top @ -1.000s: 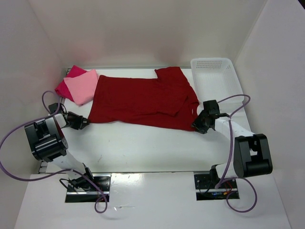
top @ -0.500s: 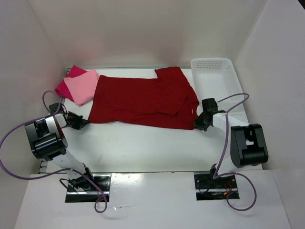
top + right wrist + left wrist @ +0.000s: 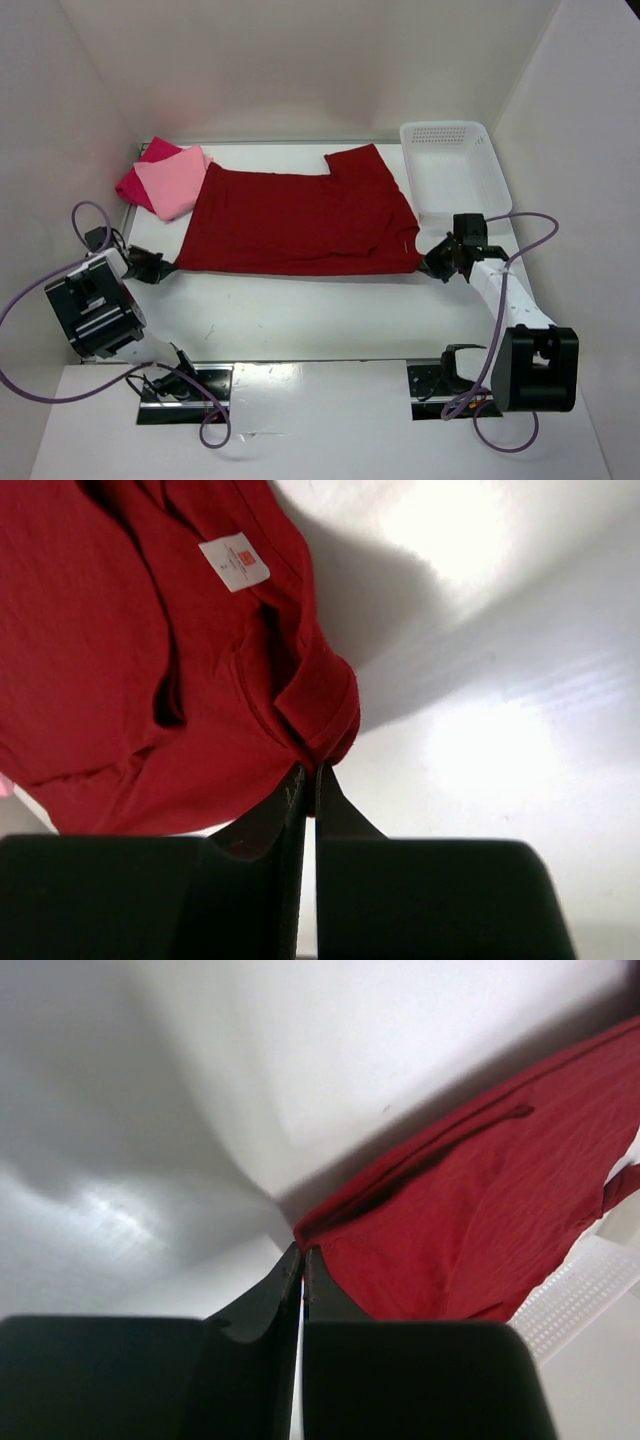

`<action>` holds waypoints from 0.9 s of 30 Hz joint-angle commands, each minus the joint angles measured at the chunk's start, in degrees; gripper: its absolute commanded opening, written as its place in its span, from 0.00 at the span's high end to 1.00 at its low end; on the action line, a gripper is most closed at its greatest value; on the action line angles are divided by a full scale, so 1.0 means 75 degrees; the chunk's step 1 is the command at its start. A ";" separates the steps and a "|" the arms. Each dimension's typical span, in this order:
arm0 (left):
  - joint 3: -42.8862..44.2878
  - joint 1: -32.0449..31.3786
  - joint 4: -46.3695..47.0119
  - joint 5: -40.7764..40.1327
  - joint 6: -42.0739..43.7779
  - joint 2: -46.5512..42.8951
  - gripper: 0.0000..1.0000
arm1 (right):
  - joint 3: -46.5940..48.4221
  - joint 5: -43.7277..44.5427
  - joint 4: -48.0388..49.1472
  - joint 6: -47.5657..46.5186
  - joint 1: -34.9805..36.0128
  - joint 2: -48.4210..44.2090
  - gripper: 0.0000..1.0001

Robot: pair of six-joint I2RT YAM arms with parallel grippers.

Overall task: Fold and stack the t-shirts
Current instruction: Fold the flattened tshirt in 1/3 of the way

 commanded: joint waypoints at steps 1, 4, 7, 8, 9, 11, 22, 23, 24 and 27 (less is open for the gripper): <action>-0.0239 0.0455 -0.0926 0.0114 0.0668 -0.0499 1.00 | 0.0199 -0.0425 -0.1017 0.0056 -0.0059 -0.0433 0.98; -0.0602 0.0912 -0.1652 0.0115 0.0682 -0.1036 1.00 | 0.0199 -0.0439 -0.1591 0.0126 0.0174 -0.0703 0.98; -0.0918 0.0914 -0.1948 0.0628 0.0425 -0.1553 0.93 | 0.0503 -0.0438 -0.2083 0.0197 0.0316 -0.0961 0.91; -0.1001 0.1019 -0.1949 0.0817 0.0423 -0.1555 0.90 | 0.0759 -0.0334 -0.2259 0.0197 0.0409 -0.1055 0.88; -0.1071 0.1112 -0.2100 0.1004 0.0423 -0.1555 0.88 | 0.0889 -0.0332 -0.2632 0.0197 0.0410 -0.1056 0.85; -0.1072 0.1113 -0.2475 0.1100 0.0738 -0.1730 0.80 | 0.1391 0.0121 -0.3079 0.0034 0.0410 -0.1231 0.79; -0.0345 0.0600 -0.1834 0.1018 0.0845 -0.2386 0.52 | 0.1804 0.0382 -0.2206 -0.0799 0.0795 -0.0825 0.58; -0.0218 0.0343 -0.1600 0.1018 0.0845 -0.2468 0.54 | 0.1700 0.0220 -0.1958 -0.0881 0.0878 -0.0601 0.80; -0.0217 -0.0252 -0.1214 0.1018 0.0845 -0.2469 0.57 | 0.1606 -0.0014 -0.1677 -0.0881 0.0960 -0.0378 0.88; -0.0006 -0.1308 -0.0592 0.0644 0.0648 -0.2913 0.77 | 0.1125 -0.0273 -0.0400 -0.0811 0.1358 0.0465 1.00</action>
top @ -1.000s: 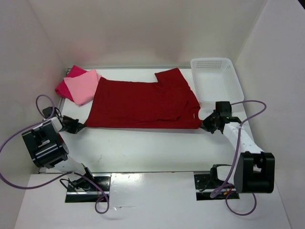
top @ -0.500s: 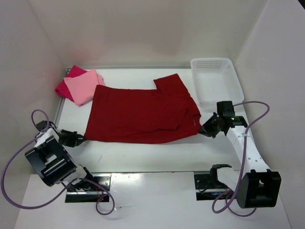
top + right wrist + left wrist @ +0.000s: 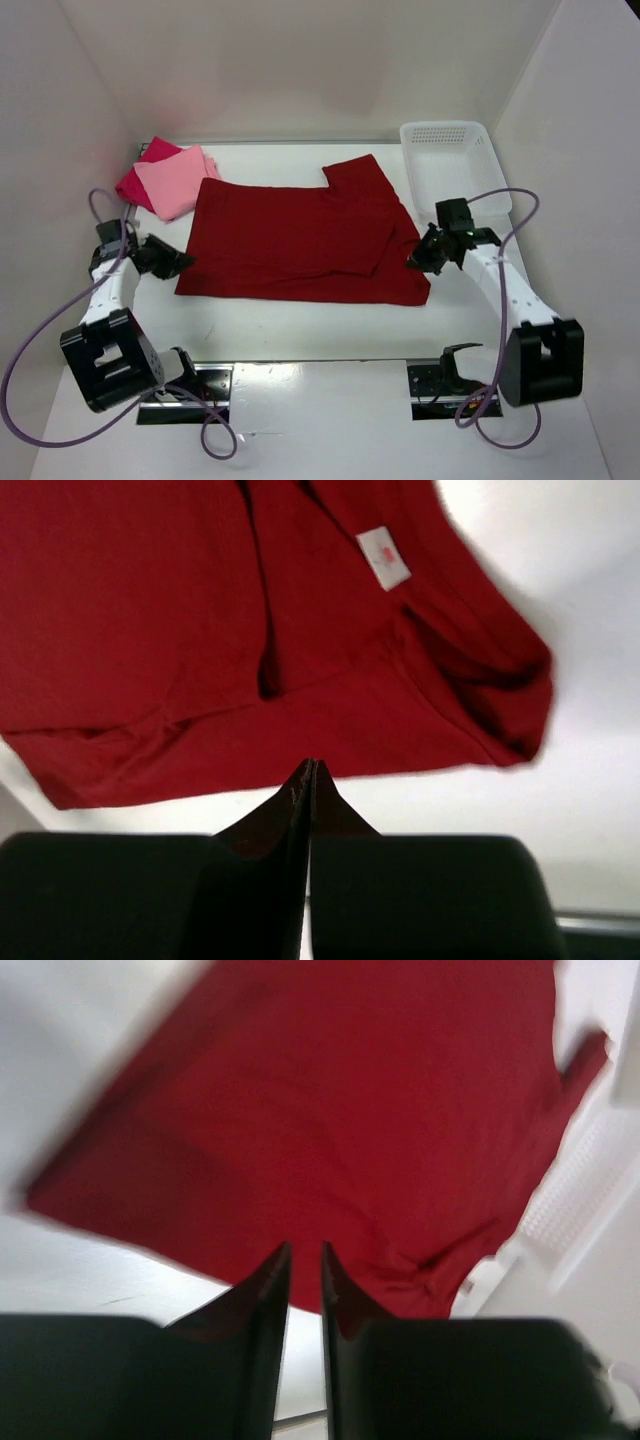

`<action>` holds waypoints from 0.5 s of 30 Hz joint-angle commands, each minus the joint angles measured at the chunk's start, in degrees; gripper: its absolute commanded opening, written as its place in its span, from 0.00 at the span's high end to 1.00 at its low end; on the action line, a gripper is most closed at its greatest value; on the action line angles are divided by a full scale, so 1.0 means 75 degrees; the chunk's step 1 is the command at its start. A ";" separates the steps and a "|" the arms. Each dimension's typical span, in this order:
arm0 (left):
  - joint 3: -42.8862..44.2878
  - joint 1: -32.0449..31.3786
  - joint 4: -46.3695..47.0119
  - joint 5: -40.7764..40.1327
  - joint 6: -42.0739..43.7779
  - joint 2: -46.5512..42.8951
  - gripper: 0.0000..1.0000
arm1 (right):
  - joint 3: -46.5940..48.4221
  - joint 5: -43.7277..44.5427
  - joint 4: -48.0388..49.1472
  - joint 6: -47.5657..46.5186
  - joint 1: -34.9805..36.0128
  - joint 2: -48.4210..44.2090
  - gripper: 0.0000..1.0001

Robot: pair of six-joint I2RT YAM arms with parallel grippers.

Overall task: Fold and stack the t-shirts
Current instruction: Fold the flattened tshirt in 1/3 of the way

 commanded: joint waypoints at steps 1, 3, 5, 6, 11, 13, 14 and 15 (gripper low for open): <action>0.0431 -0.1495 0.1025 -0.0422 -0.0076 -0.0623 0.82 | -0.0231 -0.0350 0.1731 -0.0155 0.0571 0.0784 1.00; 0.0537 -0.2597 0.1236 -0.0601 -0.0240 -0.0624 0.92 | -0.0231 -0.0350 0.2039 -0.0155 0.0830 0.1452 1.00; 0.0643 -0.3327 0.1399 -0.0601 -0.0241 -0.0194 0.95 | -0.0231 -0.0280 0.2389 -0.0155 0.1193 0.1828 1.00; 0.0747 -0.3691 0.1401 -0.0683 -0.0334 -0.0052 0.98 | -0.0231 -0.0279 0.2519 -0.0155 0.1264 0.2143 1.00; 0.0819 -0.6316 0.1775 -0.1408 -0.0815 0.0582 1.00 | -0.0406 -0.0279 0.3094 -0.0085 0.1347 0.2766 1.00; 0.0888 -0.7088 0.1880 -0.1491 -0.0968 0.0955 1.00 | -0.0337 -0.0279 0.3200 -0.0085 0.1452 0.3141 1.00; 0.0889 -0.7313 0.1881 -0.1596 -0.1060 0.1074 1.00 | -0.0336 -0.0279 0.3270 -0.0085 0.1453 0.3247 1.00; 0.0889 -0.7478 0.1881 -0.1667 -0.1061 0.1318 1.00 | -0.0255 -0.0279 0.3270 -0.0085 0.1453 0.3340 1.00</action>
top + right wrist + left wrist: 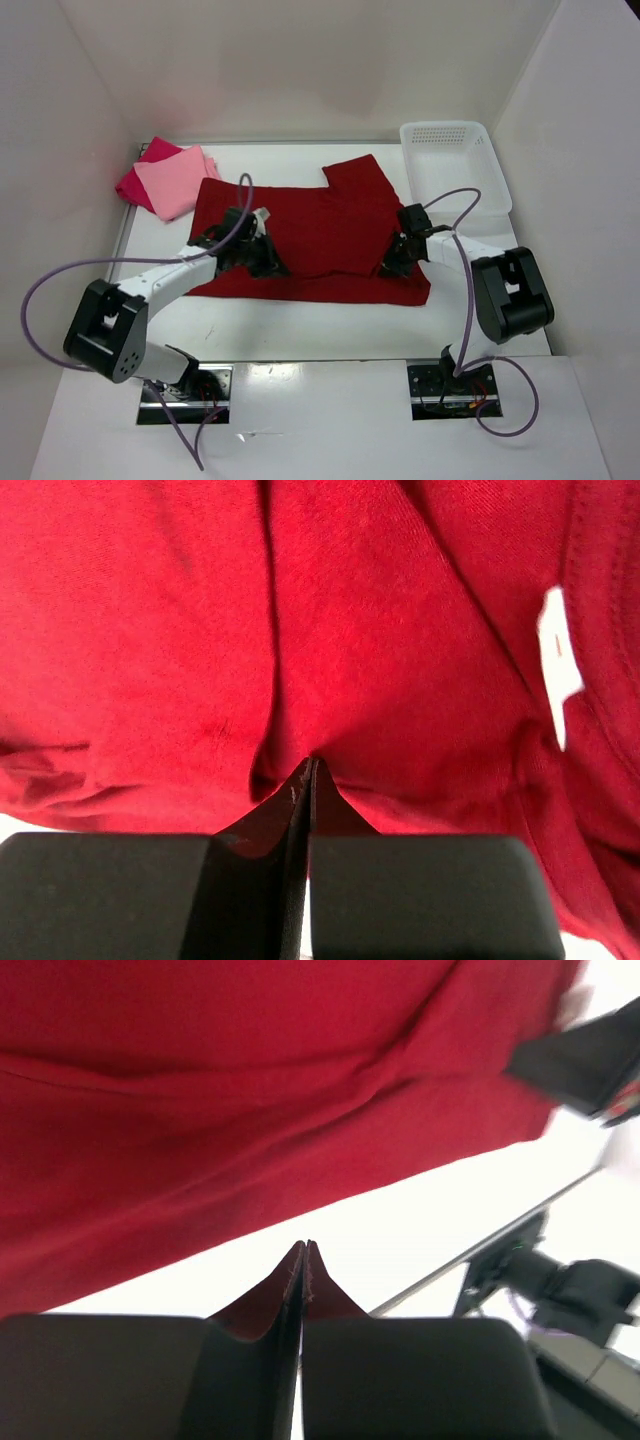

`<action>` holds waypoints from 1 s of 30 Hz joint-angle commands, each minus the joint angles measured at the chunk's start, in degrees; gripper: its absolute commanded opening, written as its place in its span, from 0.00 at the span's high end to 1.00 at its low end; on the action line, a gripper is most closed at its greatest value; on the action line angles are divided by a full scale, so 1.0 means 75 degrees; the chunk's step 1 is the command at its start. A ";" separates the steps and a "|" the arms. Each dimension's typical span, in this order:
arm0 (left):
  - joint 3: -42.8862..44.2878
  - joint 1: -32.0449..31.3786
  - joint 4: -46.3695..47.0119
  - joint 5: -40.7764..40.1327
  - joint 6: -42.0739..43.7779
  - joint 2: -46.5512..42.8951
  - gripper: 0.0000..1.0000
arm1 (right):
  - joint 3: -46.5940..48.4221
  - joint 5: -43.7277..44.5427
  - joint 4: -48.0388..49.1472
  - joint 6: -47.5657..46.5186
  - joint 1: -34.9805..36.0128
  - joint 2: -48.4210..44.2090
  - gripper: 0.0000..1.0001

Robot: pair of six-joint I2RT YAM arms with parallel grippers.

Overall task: Fold and stack the t-shirts
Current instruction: Fold the flattened tshirt in 1/3 of the way

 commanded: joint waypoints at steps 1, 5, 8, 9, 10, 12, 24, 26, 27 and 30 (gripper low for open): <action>0.0213 -0.0659 0.0333 -0.0476 -0.0379 0.0472 1.00 | 0.0096 0.0035 0.0627 -0.0102 0.0121 0.0322 1.00; 0.0213 -0.0849 0.0440 -0.0920 -0.0532 0.0731 1.00 | 0.0096 -0.0034 0.0884 -0.0033 0.0191 0.0392 1.00; 0.0213 -0.0849 0.0440 -0.1073 -0.0532 0.0919 1.00 | 0.0177 -0.0233 0.0885 -0.0033 0.0191 0.0545 1.00; 0.0282 -0.0849 0.0440 -0.1074 -0.0532 0.0988 1.00 | 0.0178 -0.0234 0.0885 -0.0033 0.0296 0.0615 1.00; 0.0283 -0.0849 0.0440 -0.1143 -0.0532 0.0989 1.00 | 0.0178 -0.0234 0.0955 -0.0033 0.0389 0.0616 1.00; 0.0283 -0.0779 0.0440 -0.1144 -0.0532 0.1071 1.00 | 0.0178 -0.0304 0.0955 0.0049 0.0390 0.0616 1.00; 0.0131 -0.0604 0.0170 -0.1742 -0.0240 0.1235 1.00 | 0.0553 -0.0210 0.0498 -0.0103 0.0461 0.0393 1.00; 0.0131 -0.0497 0.0101 -0.1811 -0.0146 0.1235 1.00 | 0.0447 -0.0292 0.0627 -0.0010 0.0461 0.0463 1.00; 0.0131 -0.0405 0.0100 -0.1812 -0.0064 0.1235 1.00 | 0.0378 -0.0293 0.0732 -0.0009 0.0461 0.0463 1.00; 0.0131 -0.0170 0.0018 -0.1812 0.0076 0.1235 1.00 | 0.0458 -0.0293 0.0803 -0.0009 0.0461 0.0651 1.00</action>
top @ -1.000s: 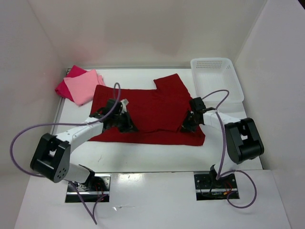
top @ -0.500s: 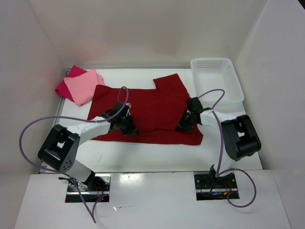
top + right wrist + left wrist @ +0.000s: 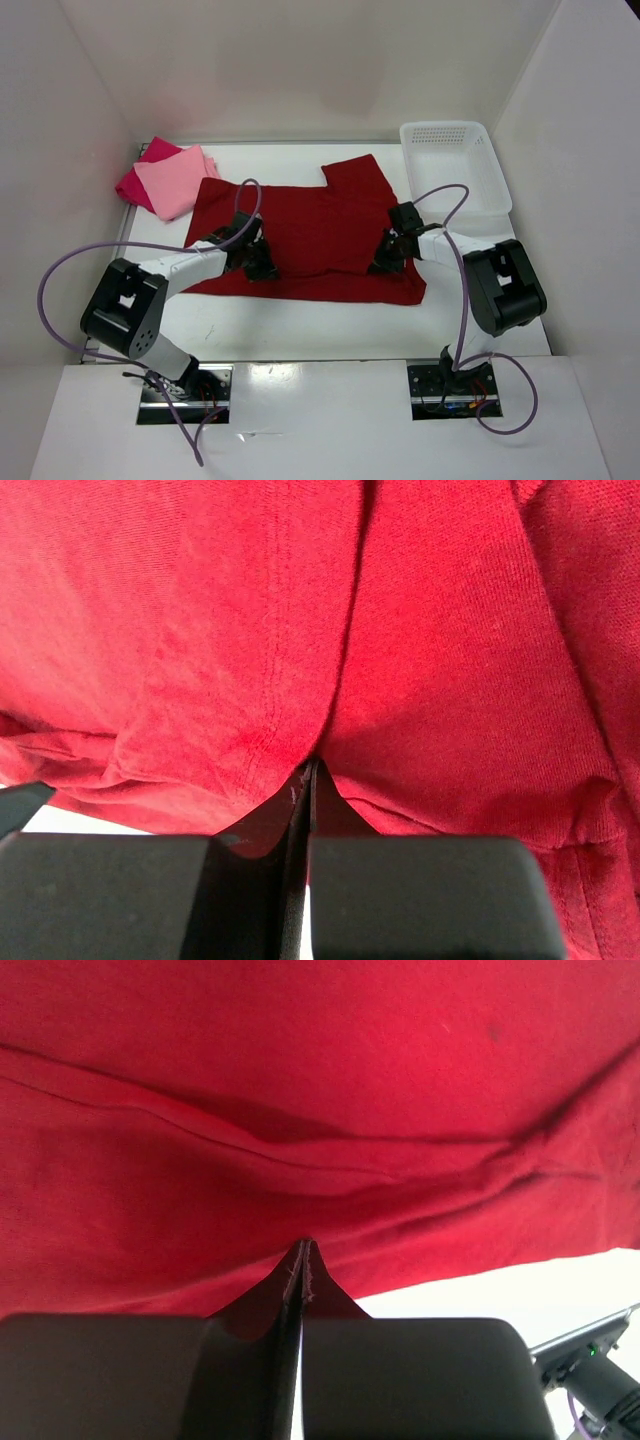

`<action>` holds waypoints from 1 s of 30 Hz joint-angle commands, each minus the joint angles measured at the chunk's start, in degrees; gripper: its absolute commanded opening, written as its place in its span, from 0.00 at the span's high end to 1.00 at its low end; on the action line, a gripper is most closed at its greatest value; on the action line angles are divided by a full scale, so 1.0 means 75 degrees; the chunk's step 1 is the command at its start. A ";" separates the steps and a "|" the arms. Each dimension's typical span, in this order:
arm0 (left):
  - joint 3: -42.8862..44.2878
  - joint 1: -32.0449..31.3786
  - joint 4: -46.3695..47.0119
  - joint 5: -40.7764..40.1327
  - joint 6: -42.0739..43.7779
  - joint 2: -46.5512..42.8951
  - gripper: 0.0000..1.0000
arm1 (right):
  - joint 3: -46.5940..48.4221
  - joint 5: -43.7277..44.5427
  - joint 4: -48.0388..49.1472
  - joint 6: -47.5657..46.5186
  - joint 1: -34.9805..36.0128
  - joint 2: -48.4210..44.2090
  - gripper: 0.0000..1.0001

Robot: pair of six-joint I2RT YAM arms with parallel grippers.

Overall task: Fold and stack the t-shirts
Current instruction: Fold the flattened tshirt in 1/3 of the way

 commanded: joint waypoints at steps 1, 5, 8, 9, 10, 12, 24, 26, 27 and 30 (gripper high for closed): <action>0.0116 0.0256 -0.0058 -0.0113 0.0319 -0.0018 1.00 | 0.0223 0.0040 0.0278 -0.0012 0.0079 0.0225 1.00; 0.0116 0.0257 -0.0128 -0.0042 0.0319 -0.0100 1.00 | 0.0866 -0.0206 0.0279 -0.0012 0.0079 0.0448 1.00; 0.0116 0.0326 -0.0198 -0.0042 0.0319 -0.0252 1.00 | 0.1964 -0.0417 0.0279 -0.0012 0.0161 0.1241 1.00; 0.0116 0.0327 -0.0199 -0.0042 0.0319 -0.0253 1.00 | 0.2282 -0.0418 0.0163 -0.0012 0.0161 0.1512 1.00; 0.0197 0.0327 -0.0291 -0.0042 0.0389 -0.0253 1.00 | 0.2633 -0.0534 0.0057 -0.0012 0.0161 0.1758 1.00; 0.0280 0.0409 -0.0362 -0.0042 0.0389 -0.0404 1.00 | 0.3642 -0.0721 -0.0131 -0.0012 0.0161 0.2308 1.00; 0.0433 0.0714 -0.0445 0.0192 0.0389 -0.0862 1.00 | 0.2862 0.0495 -0.0972 -0.0620 0.0512 0.0474 0.72; 0.0362 0.0714 -0.0445 0.0192 0.0389 -0.0862 1.00 | 0.2171 0.0916 -0.1069 -0.0622 0.0513 -0.0147 0.70; 0.0362 0.0714 -0.0445 0.0192 0.0389 -0.0862 1.00 | 0.1693 0.1011 -0.1069 -0.0622 0.0513 -0.0590 0.69; 0.0269 0.0714 -0.0374 0.0262 0.0389 -0.0862 1.00 | 0.0881 0.1012 -0.0988 -0.0376 0.0513 -0.0876 0.68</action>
